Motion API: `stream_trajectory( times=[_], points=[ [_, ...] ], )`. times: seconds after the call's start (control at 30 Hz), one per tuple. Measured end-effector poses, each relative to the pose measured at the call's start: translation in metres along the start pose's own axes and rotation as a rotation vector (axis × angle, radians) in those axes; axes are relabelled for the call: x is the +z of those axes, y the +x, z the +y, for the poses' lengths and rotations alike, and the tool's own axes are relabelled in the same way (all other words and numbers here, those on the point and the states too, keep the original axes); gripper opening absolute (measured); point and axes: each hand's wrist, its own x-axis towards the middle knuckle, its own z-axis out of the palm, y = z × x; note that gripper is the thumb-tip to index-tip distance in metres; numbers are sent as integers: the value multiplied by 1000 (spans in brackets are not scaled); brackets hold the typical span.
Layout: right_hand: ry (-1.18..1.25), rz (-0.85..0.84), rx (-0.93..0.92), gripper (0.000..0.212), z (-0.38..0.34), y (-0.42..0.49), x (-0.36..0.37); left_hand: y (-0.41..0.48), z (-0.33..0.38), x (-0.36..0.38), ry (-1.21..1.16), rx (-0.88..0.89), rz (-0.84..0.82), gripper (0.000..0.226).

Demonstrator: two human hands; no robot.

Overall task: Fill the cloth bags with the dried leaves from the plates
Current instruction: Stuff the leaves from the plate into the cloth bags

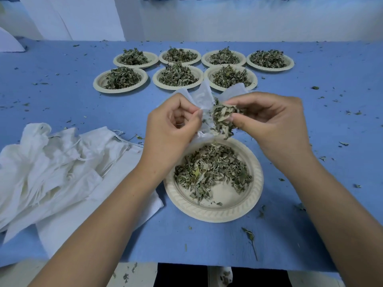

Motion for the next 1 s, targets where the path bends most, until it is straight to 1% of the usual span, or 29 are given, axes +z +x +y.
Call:
stream_trajectory(
  times=[0.07, 0.1, 0.2, 0.27, 0.33, 0.4, 0.47, 0.57, 0.67, 0.77, 0.9, 1.0],
  points=[
    [-65, 82, 40, 30, 4, -3, 7, -1, 0, 1, -21, 3, -21, 22],
    [-151, 98, 29, 27, 6, -5, 10, -1, 1, 1, -34, 7, -29, 22],
    [-489, 54, -156, 19, 13, -7, 16, -2, 0, 1, -66, 21, -45, 21],
    [-599, -15, -257, 19, 17, -7, 16, -2, 0, 1, -62, 21, -46, 20],
    [-616, -112, -269, 23, 19, -5, 13, -2, 0, 1, -52, 14, -30, 20],
    [-578, -195, -210, 30, 17, -4, 9, -1, -1, 1, -36, 9, 5, 21],
    [-511, -225, -187, 30, 14, -3, 6, 0, -2, 0, -18, 4, 36, 21],
    [-423, -158, -286, 12, 12, -4, 8, 0, -1, 0, 0, 19, 24, 21],
    [-429, -95, -335, 3, 13, -9, 15, -2, 1, 1, 8, 63, -21, 21],
    [-515, -49, -330, 5, 15, -11, 21, -3, 2, 1, 20, 85, -39, 22],
    [-528, 2, -298, 4, 15, -8, 15, -2, 2, 2, 25, 75, -14, 23],
    [-673, 17, -348, 4, 15, -10, 17, -5, 4, 3, -6, 89, -69, 21]
  ],
)
